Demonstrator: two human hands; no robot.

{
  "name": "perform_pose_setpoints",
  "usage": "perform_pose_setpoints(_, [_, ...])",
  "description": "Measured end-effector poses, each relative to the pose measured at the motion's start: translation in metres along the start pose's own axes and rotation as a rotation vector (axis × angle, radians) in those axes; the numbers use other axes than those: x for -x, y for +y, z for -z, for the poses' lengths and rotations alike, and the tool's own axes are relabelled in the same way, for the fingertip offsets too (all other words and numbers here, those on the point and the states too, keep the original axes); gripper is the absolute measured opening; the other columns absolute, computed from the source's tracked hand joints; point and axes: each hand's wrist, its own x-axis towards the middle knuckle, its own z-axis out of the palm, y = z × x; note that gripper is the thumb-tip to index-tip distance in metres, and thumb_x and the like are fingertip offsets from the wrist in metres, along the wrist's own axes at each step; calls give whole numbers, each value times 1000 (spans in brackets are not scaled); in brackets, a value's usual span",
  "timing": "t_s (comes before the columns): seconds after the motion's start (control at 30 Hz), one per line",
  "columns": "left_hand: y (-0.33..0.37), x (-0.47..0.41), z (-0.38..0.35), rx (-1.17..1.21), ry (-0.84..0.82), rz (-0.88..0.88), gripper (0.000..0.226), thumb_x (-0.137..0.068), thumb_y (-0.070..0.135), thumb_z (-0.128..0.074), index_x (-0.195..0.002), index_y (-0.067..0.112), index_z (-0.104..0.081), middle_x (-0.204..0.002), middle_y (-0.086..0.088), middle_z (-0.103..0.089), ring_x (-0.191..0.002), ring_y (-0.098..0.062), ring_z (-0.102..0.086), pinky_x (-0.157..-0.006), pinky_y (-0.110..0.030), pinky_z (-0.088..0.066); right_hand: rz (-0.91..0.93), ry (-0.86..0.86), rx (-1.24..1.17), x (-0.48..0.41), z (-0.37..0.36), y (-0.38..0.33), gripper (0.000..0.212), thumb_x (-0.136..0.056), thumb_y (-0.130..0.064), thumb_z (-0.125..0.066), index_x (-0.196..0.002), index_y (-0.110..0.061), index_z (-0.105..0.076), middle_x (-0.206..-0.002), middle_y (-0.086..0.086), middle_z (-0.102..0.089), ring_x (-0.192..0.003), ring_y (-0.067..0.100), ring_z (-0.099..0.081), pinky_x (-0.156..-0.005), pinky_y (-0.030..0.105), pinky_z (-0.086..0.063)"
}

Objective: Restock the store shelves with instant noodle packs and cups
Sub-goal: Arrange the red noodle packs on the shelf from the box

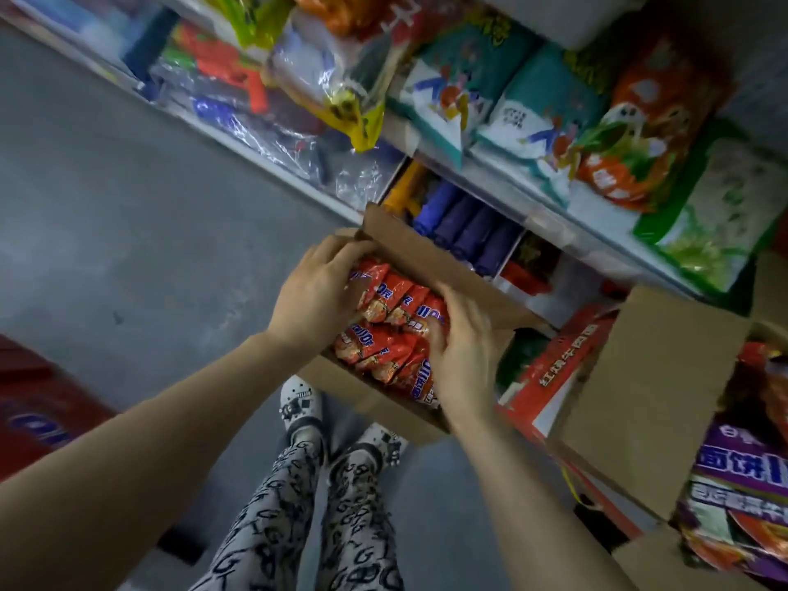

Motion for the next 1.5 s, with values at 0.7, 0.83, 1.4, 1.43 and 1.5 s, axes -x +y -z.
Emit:
perform_pose_setpoints(0.7, [-188,45,-240,45,-382,207,45,-94,22,-62,-137,18,-52,-129,-7,-55,-110,-28,-60,-88,-46,-54,-258,-437,219,-16,-281,144,51,-100,-26,-56,-148,-20,-41,-148,4,-47,-133,23,-48,-102,38,-45])
perform_pose_setpoints(0.83, [-211,44,-275,65,-426,235,47,-95,23,-59,-141,23,-48,-133,-4,-51,-111,-24,-60,-91,-36,-51,-253,-471,265,-24,-321,164,50,-98,-24,-58,-146,-19,-44,-146,3,-49,-132,24,-48,-103,43,-47])
perform_pose_setpoints(1.4, [-273,51,-336,57,-565,408,48,-97,24,-56,-143,23,-45,-140,-6,-47,-123,-26,-51,-98,-35,-44,-499,-625,539,-54,-419,180,53,-91,-63,-54,-105,-14,-66,-116,10,-66,-114,33,-55,-99,47,-41])
perform_pose_setpoints(1.43, [-273,51,-335,58,-564,410,48,-97,24,-56,-143,23,-45,-140,-7,-47,-123,-26,-51,-98,-35,-44,-547,-620,486,-56,-421,180,53,-88,-65,-57,-102,-14,-66,-112,8,-67,-109,33,-58,-95,45,-44])
perform_pose_setpoints(1.5, [-272,49,-334,69,-556,419,48,-97,24,-56,-143,24,-45,-139,-6,-48,-123,-26,-51,-97,-34,-43,-667,-635,355,-63,-418,176,54,-84,-63,-64,-105,-12,-64,-111,5,-67,-104,31,-60,-86,40,-49])
